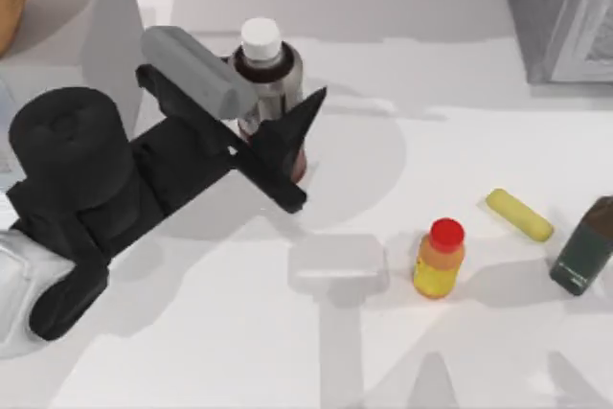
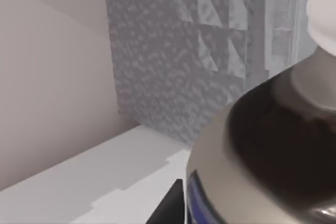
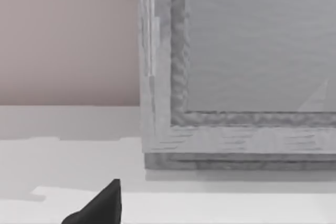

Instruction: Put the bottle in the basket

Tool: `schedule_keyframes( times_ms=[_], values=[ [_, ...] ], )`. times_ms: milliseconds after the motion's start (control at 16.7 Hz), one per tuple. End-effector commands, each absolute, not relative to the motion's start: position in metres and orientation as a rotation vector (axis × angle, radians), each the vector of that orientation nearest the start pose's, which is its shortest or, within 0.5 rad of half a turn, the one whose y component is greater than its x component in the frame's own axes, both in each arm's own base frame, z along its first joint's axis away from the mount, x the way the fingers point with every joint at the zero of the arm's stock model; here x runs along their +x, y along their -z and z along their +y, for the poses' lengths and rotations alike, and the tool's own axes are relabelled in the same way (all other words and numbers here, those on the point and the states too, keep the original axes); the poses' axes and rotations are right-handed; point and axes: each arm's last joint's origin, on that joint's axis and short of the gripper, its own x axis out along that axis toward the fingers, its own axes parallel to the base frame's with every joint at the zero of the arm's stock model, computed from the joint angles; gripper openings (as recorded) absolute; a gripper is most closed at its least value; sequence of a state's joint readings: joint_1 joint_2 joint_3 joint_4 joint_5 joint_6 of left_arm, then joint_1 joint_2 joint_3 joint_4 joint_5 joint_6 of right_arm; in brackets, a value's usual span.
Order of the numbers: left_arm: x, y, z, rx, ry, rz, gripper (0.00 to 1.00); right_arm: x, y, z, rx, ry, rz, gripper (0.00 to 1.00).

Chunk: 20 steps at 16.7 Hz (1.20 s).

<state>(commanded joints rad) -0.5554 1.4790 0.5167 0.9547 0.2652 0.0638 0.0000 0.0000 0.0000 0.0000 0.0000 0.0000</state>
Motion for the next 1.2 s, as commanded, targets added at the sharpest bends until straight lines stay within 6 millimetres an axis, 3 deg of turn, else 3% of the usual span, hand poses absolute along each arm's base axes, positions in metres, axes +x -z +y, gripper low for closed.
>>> schedule_keyframes(
  times_ms=[180,300,420,600,720,840,1020,1200],
  values=[
    [0.199,-0.259,-0.188,0.025,0.819,-0.001,0.0,0.106,-0.16,-0.001,0.0,0.0,0.0,1.0],
    [0.158,-0.301,-0.19,0.016,0.826,0.02,0.0,0.106,-0.16,-0.001,0.0,0.0,0.0,1.0],
    [0.114,-0.338,-0.171,0.014,0.831,0.043,0.0,0.106,-0.16,-0.001,0.0,0.0,0.0,1.0],
    [0.057,-0.371,-0.111,0.025,0.834,0.077,0.0,0.106,-0.16,-0.001,0.0,0.0,0.0,1.0],
    [0.032,-0.376,-0.057,0.04,0.831,0.096,0.0,0.106,-0.16,-0.001,0.0,0.0,0.0,1.0],
    [0.018,-0.368,-0.001,0.057,0.826,0.109,0.0,0.106,-0.16,-0.001,0.0,0.0,0.0,1.0],
    [0.016,-0.341,0.073,0.069,0.818,0.113,0.0,0.106,-0.16,-0.001,0.0,0.0,0.0,1.0],
    [0.024,-0.308,0.124,0.062,0.812,0.105,0.0,0.106,-0.16,-0.001,0.0,0.0,0.0,1.0]
  ],
)
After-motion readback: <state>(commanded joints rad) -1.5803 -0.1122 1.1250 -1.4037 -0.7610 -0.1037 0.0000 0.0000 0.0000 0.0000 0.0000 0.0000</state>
